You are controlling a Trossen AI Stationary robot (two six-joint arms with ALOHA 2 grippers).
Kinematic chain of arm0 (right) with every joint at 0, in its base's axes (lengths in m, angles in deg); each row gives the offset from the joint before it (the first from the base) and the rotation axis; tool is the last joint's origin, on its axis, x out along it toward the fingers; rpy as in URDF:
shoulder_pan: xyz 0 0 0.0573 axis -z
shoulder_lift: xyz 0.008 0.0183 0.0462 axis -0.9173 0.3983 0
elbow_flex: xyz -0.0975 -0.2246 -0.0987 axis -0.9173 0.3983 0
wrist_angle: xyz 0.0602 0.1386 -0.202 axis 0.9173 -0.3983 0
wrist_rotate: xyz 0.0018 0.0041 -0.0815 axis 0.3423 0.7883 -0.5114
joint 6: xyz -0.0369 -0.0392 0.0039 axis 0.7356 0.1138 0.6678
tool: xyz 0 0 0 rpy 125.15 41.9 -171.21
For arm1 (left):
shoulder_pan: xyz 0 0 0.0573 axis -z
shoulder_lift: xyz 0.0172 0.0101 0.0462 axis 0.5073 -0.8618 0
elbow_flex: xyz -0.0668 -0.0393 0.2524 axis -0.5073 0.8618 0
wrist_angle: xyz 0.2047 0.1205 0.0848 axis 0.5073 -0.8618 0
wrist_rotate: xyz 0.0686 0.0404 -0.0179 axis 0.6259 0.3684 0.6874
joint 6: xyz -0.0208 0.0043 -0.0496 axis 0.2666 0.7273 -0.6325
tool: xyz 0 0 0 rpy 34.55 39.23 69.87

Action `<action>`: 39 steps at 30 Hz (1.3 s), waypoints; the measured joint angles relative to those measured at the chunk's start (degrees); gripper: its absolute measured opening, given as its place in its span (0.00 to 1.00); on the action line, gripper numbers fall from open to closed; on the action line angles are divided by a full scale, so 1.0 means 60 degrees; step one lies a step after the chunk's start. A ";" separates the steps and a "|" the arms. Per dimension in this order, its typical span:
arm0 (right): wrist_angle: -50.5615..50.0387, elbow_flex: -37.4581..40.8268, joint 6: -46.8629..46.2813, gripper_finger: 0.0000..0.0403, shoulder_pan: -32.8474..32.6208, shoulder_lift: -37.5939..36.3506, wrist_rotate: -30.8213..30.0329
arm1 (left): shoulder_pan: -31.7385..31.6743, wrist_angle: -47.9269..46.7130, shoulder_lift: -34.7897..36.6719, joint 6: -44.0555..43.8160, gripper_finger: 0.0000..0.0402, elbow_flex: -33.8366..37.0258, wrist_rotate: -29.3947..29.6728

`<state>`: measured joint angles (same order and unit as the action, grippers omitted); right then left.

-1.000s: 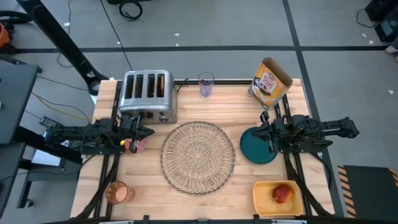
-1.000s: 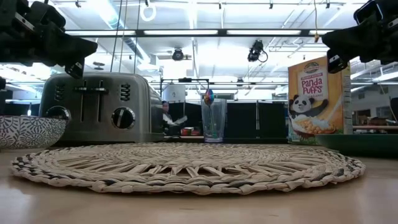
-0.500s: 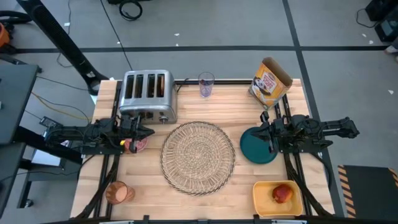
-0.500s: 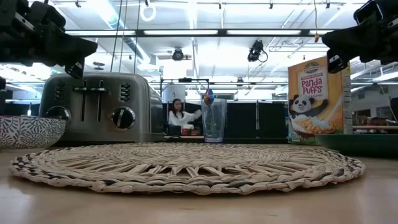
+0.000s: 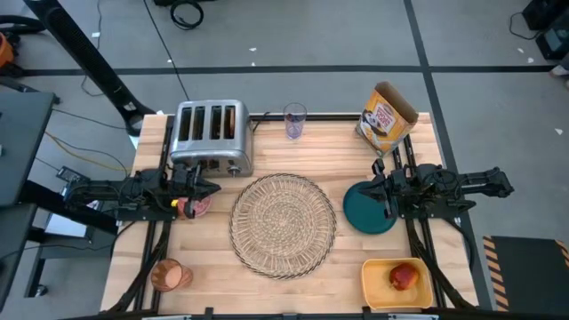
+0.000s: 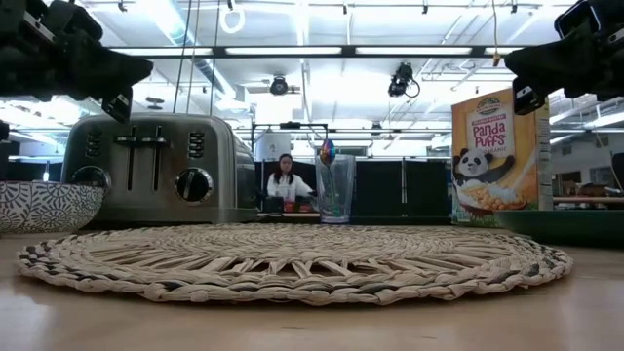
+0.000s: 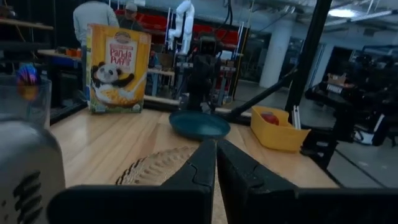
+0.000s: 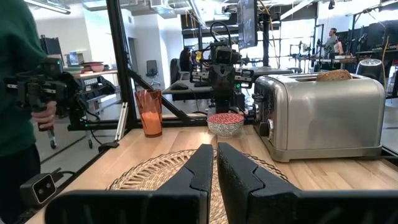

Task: Arrange a breakfast setting
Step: Move the red bowl to the middle of the brown placemat

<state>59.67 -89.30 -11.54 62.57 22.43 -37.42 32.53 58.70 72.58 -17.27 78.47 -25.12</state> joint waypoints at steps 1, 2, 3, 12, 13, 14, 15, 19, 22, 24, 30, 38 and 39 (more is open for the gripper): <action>0.0002 0.0000 -0.0002 0.08 -0.0002 0.0000 0.0000 | 0.0002 0.0105 0.0003 0.0055 0.06 0.0000 0.0009; -0.0002 0.0000 -0.0001 0.08 -0.0002 -0.0003 0.0000 | 0.0000 0.0123 0.0003 0.0119 0.06 0.0000 0.0029; 0.0002 0.0000 -0.0001 0.08 0.0000 -0.0002 0.0004 | 0.0000 0.0100 0.0003 0.0170 0.06 0.0000 0.0040; 0.0000 0.0000 -0.0001 0.08 0.0001 0.0000 0.0001 | 0.0000 0.0888 -0.0001 -0.0383 0.06 0.0000 0.0127; 0.0000 0.0000 -0.0001 0.08 -0.0001 -0.0001 0.0000 | 0.0003 0.1066 -0.0001 -0.0549 0.06 0.0000 0.0218; 0.0001 0.0000 0.0000 0.08 -0.0002 -0.0003 0.0000 | 0.0004 0.1326 -0.0001 -0.0786 0.06 -0.0007 0.0375; 0.0000 0.0000 -0.0002 0.08 0.0001 -0.0002 0.0000 | 0.0007 0.1491 -0.0001 -0.1009 0.06 -0.0030 0.0613; 0.0002 0.0000 0.0001 0.08 -0.0002 0.0000 0.0000 | 0.0018 0.1404 -0.0450 -0.1204 0.06 -0.0542 0.1173; 0.0002 0.0000 -0.0001 0.08 -0.0001 -0.0002 0.0000 | 0.0065 0.1100 -0.1259 -0.1504 0.06 -0.1160 0.1180; 0.0002 0.0000 0.0002 0.08 0.0000 -0.0003 0.0000 | 0.0205 0.0589 -0.1964 -0.1685 0.06 -0.1707 0.1176; 0.0002 0.0000 0.0002 0.08 0.0002 -0.0003 0.0000 | 0.0848 -0.1583 -0.4183 -0.1764 0.06 -0.3798 0.1131; 0.0000 0.0000 0.0000 0.08 0.0002 -0.0003 0.0000 | 0.1659 -0.5973 -0.6232 -0.4415 0.06 -0.6699 0.0967; 0.0001 0.0000 0.0001 0.08 -0.0001 0.0000 0.0000 | 0.1793 -0.6456 -0.6453 -0.4635 0.06 -0.7023 0.0809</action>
<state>59.68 -89.30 -11.53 62.56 22.43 -37.42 43.29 19.96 33.86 -45.08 36.33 -20.27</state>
